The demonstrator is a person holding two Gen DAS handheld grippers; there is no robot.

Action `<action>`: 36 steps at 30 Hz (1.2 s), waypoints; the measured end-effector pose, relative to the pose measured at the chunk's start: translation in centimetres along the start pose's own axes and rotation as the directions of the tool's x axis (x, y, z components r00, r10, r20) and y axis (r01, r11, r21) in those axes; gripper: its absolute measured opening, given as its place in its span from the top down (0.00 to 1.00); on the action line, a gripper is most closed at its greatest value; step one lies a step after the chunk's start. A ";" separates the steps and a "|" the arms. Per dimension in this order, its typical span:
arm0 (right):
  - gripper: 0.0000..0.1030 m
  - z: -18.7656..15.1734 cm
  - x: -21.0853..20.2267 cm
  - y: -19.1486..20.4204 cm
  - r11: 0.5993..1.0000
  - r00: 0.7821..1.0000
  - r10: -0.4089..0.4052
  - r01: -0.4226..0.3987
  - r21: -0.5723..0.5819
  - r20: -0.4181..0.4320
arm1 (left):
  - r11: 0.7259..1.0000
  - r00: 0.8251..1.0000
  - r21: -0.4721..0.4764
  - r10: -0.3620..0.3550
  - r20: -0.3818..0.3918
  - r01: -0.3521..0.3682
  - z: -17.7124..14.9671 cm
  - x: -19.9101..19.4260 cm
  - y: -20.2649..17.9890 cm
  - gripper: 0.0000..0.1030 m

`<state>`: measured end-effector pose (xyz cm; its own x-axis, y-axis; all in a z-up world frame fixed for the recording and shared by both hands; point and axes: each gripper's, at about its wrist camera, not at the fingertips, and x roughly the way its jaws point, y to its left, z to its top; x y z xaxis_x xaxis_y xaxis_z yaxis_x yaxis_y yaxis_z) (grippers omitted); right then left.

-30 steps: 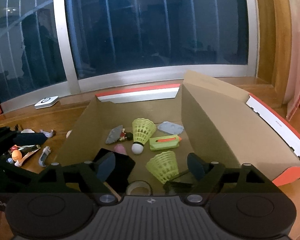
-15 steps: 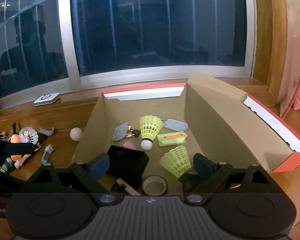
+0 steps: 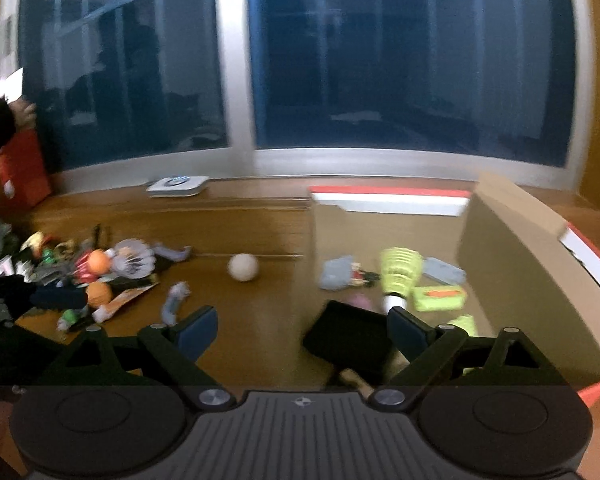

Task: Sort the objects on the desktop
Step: 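Withdraw both open tools from the box back toward the toy pile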

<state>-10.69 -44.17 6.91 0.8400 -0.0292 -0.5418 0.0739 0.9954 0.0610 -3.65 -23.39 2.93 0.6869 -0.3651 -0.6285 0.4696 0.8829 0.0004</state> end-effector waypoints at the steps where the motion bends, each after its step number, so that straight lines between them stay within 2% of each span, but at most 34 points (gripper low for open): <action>1: 0.10 0.0 0.1 0.6 1.000 1.000 0.007 -0.007 -0.015 -0.001 | 1.000 1.000 -0.014 0.017 -0.010 -0.017 -0.2 0.0 0.8 0.00; 8: 0.10 0.4 0.9 5.8 0.991 0.998 0.064 -0.064 -0.120 -0.009 | 0.990 0.994 -0.095 0.103 -0.047 -0.107 -1.7 -0.5 6.3 0.00; 13: 0.10 0.5 2.3 9.0 0.984 0.994 0.105 -0.110 -0.140 -0.043 | 0.982 0.988 -0.115 0.146 -0.059 -0.152 -2.2 -0.5 9.6 0.02; 17: 0.11 0.2 3.9 11.3 0.978 0.989 0.125 -0.136 -0.160 -0.076 | 0.973 0.982 -0.147 0.165 -0.087 -0.177 -2.6 0.3 12.2 0.08; 22: 0.11 0.0 6.8 13.4 0.975 0.984 0.144 -0.160 -0.154 -0.108 | 0.969 0.979 -0.170 0.159 -0.124 -0.179 -3.0 1.8 14.7 0.22; 30: 0.27 0.4 13.9 15.3 0.977 0.976 0.137 -0.161 -0.139 -0.170 | 0.978 0.983 -0.159 0.111 -0.150 -0.135 -3.1 4.6 16.2 0.26; 36: 0.39 0.0 18.6 15.9 0.980 0.961 0.128 -0.160 -0.115 -0.244 | 0.975 0.980 -0.169 0.118 -0.162 -0.145 -3.7 5.9 16.8 0.26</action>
<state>6.11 -28.84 -2.16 0.6861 0.1219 -0.7172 -0.1234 0.9911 0.0504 6.28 -9.60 -3.69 0.6382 -0.2059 -0.7418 0.2643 0.9636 -0.0401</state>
